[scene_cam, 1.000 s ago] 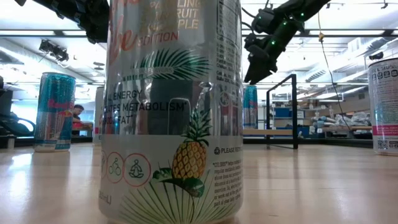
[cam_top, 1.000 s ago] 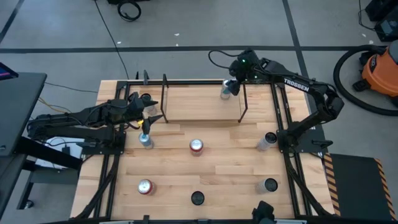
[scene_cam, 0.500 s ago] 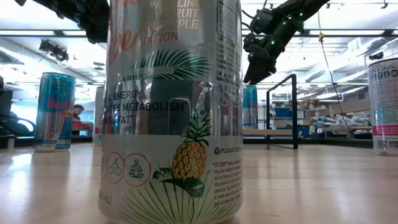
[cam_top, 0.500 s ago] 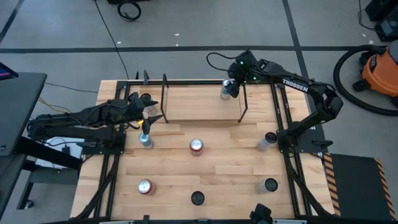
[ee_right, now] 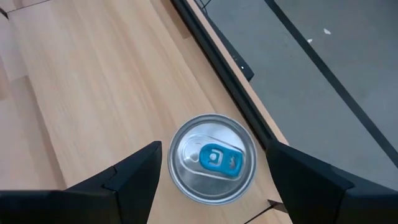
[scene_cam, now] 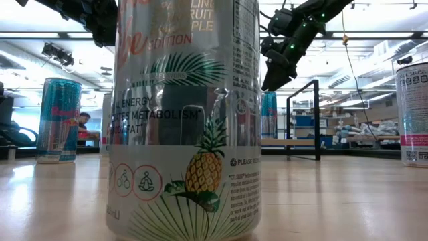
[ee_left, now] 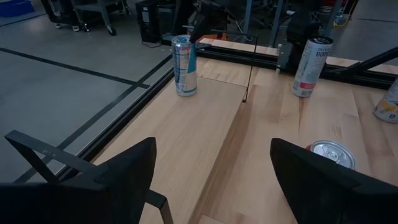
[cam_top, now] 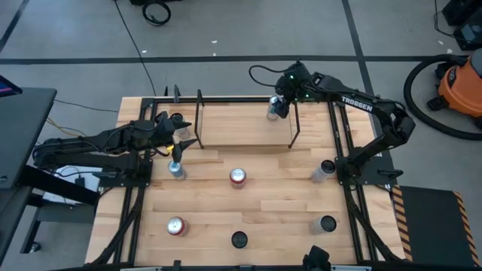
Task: Place canned beverage on shelf
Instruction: Put the right blue soda can on the shelf
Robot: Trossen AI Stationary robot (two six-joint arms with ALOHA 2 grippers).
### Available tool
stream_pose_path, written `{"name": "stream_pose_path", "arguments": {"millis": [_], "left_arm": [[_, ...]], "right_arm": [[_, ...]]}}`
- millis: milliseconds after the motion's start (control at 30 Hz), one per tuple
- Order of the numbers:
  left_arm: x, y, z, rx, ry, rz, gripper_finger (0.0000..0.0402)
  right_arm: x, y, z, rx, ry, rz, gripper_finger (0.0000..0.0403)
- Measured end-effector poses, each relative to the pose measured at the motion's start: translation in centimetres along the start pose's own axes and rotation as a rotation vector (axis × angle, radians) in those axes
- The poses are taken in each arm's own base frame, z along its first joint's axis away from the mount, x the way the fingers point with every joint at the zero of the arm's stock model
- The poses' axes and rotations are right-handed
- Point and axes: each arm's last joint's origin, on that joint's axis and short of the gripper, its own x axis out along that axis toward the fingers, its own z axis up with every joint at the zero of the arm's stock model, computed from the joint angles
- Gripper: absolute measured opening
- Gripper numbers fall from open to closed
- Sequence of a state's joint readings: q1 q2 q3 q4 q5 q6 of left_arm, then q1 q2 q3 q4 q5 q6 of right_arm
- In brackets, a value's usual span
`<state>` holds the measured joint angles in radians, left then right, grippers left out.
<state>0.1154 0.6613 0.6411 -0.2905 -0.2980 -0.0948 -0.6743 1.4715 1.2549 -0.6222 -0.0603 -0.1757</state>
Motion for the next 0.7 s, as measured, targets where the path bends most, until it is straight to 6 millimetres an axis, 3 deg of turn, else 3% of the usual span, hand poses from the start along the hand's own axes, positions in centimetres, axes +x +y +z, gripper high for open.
{"name": "stream_pose_path", "arguments": {"millis": [700], "left_arm": [[0.00,0.00,0.00,0.000,0.000,0.000,0.0318]], "right_arm": [[0.47,0.19,-0.18,0.073,0.028,0.001,0.0297]]}}
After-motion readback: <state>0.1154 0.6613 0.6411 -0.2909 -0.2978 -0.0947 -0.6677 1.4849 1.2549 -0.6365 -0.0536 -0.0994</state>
